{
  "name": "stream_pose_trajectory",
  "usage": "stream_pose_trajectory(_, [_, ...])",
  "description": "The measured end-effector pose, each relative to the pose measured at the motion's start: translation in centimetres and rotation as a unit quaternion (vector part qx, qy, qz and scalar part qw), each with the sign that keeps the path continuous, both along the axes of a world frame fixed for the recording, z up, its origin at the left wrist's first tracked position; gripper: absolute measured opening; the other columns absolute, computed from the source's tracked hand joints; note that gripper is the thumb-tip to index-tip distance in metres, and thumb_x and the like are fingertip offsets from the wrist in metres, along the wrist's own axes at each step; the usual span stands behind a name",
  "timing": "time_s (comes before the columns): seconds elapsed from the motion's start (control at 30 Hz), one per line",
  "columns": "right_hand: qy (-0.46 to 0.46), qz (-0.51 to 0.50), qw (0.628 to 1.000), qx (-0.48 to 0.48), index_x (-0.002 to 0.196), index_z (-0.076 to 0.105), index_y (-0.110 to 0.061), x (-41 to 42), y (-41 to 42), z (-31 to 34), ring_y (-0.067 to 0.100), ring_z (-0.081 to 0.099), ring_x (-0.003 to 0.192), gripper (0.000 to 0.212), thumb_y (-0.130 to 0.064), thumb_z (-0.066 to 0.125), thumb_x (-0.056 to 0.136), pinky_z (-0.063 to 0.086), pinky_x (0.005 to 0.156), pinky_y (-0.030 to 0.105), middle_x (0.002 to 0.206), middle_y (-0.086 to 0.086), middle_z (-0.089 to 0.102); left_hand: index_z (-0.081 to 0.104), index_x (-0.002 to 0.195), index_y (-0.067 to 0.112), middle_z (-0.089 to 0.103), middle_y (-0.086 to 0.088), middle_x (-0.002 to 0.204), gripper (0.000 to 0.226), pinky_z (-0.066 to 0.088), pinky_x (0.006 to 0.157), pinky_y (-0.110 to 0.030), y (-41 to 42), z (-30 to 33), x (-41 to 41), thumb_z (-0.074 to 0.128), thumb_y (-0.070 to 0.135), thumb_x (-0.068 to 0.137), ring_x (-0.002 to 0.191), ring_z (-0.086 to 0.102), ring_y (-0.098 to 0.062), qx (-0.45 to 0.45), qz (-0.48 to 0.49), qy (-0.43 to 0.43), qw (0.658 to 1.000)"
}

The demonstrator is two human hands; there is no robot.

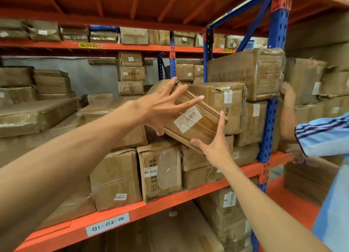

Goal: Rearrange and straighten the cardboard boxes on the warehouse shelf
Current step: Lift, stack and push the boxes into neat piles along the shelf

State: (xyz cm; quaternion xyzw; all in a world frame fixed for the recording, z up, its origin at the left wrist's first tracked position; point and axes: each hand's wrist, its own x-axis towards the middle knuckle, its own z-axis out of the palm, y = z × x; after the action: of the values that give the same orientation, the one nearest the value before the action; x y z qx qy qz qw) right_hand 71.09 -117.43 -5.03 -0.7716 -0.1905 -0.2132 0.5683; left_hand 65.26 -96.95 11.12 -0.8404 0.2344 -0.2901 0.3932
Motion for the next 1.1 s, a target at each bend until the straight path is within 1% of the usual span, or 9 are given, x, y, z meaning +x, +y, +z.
stream_pose_trajectory(0.23, [0.036, 0.053, 0.982, 0.180, 0.156, -0.018, -0.059, 1.0, 4.4, -0.6, 0.001, 0.005, 0.150, 0.139, -0.053, 0.091, 0.070, 0.013, 0.127, 0.050, 0.173, -0.015, -0.007, -0.040, 0.147, 0.026, -0.014, -0.020, 0.163, 0.167, 0.010, 0.118, -0.060, -3.3, 5.3, 3.2, 0.088, 0.070, 0.048, 0.147, -0.010, -0.055, 0.142, 0.112, 0.057, 0.982])
stream_pose_trajectory(0.37, [0.098, 0.055, 0.963, 0.246, 0.150, -0.017, -0.069, 2.1, 6.6, 0.0, 0.023, 0.027, 0.154, 0.138, -0.053, 0.092, 0.068, 0.039, 0.115, 0.064, 0.175, -0.007, 0.000, -0.028, 0.154, 0.026, -0.023, -0.014, 0.163, 0.156, 0.021, 0.119, -0.063, -5.6, 7.2, 4.0, 0.091, 0.055, 0.057, 0.148, -0.020, -0.048, 0.182, 0.184, 0.082, 0.963])
stream_pose_trajectory(0.47, [0.133, 0.081, 0.943, 0.295, 0.146, -0.020, -0.072, 2.3, 10.0, -0.5, 0.031, 0.032, 0.152, 0.137, -0.057, 0.091, 0.066, 0.044, 0.110, 0.066, 0.175, -0.001, -0.001, -0.025, 0.156, 0.029, -0.026, -0.011, 0.164, 0.150, 0.022, 0.118, -0.059, -6.2, 7.4, 4.7, 0.092, 0.046, 0.063, 0.148, -0.022, -0.046, 0.230, 0.214, 0.082, 0.946])
stream_pose_trajectory(0.57, [0.158, 0.101, 0.935, 0.301, 0.147, -0.024, -0.067, 2.2, 14.2, -1.6, 0.032, 0.039, 0.148, 0.137, -0.058, 0.088, 0.070, 0.047, 0.111, 0.059, 0.175, 0.006, 0.000, -0.025, 0.156, 0.029, -0.027, -0.012, 0.163, 0.148, 0.016, 0.119, -0.054, -4.1, 6.3, 5.2, 0.091, 0.042, 0.065, 0.147, -0.023, -0.047, 0.286, 0.232, 0.081, 0.926])
stream_pose_trajectory(0.67, [0.172, 0.052, 0.950, 0.254, 0.145, -0.024, -0.066, 2.3, 16.4, -1.9, 0.029, 0.057, 0.116, 0.135, -0.079, 0.081, 0.062, 0.045, 0.101, 0.040, 0.165, 0.020, 0.025, -0.028, 0.154, 0.029, -0.030, -0.011, 0.163, 0.149, 0.001, 0.116, -0.051, -1.3, 6.3, 5.5, 0.092, 0.037, 0.065, 0.146, -0.026, -0.044, 0.298, 0.231, 0.075, 0.923])
stream_pose_trajectory(0.73, [0.188, 0.037, 0.957, 0.216, 0.142, -0.023, -0.066, 3.0, 16.2, -1.7, 0.027, 0.070, 0.097, 0.134, -0.092, 0.075, 0.054, 0.049, 0.090, 0.033, 0.148, 0.022, 0.049, -0.028, 0.153, 0.034, -0.034, -0.005, 0.162, 0.151, 0.014, 0.118, -0.053, -0.7, 6.6, 6.2, 0.093, 0.033, 0.064, 0.147, -0.026, -0.042, 0.269, 0.235, 0.097, 0.929])
stream_pose_trajectory(0.83, [0.217, 0.055, 0.962, 0.158, 0.142, -0.033, -0.060, 3.8, 15.0, -1.7, 0.019, 0.077, 0.061, 0.136, -0.099, 0.065, 0.056, 0.053, 0.050, 0.015, 0.119, 0.012, 0.065, -0.026, 0.152, 0.045, -0.038, 0.005, 0.160, 0.152, 0.041, 0.108, -0.054, -1.3, 6.3, 7.6, 0.095, 0.026, 0.062, 0.150, -0.015, -0.043, 0.231, 0.237, 0.126, 0.935])
stream_pose_trajectory(0.97, [0.228, 0.078, 0.963, 0.121, 0.140, -0.046, -0.053, 3.9, 15.4, -1.8, 0.017, 0.076, 0.057, 0.137, -0.096, 0.060, 0.065, 0.061, 0.064, 0.027, 0.123, 0.019, 0.070, -0.035, 0.142, 0.052, -0.047, 0.010, 0.152, 0.156, 0.046, 0.103, -0.053, 0.2, 5.4, 8.1, 0.095, 0.025, 0.061, 0.150, -0.008, -0.046, 0.208, 0.234, 0.137, 0.940])
stream_pose_trajectory(1.1, [0.230, 0.084, 0.963, 0.108, 0.140, -0.051, -0.046, 3.9, 15.7, -1.3, 0.016, 0.075, 0.056, 0.135, -0.085, 0.061, 0.077, 0.047, 0.043, 0.012, 0.130, 0.021, 0.067, -0.031, 0.141, 0.061, -0.059, 0.021, 0.140, 0.156, 0.044, 0.106, -0.058, 2.9, 5.6, 7.4, 0.096, 0.026, 0.058, 0.152, -0.010, -0.040, 0.157, 0.212, 0.156, 0.952])
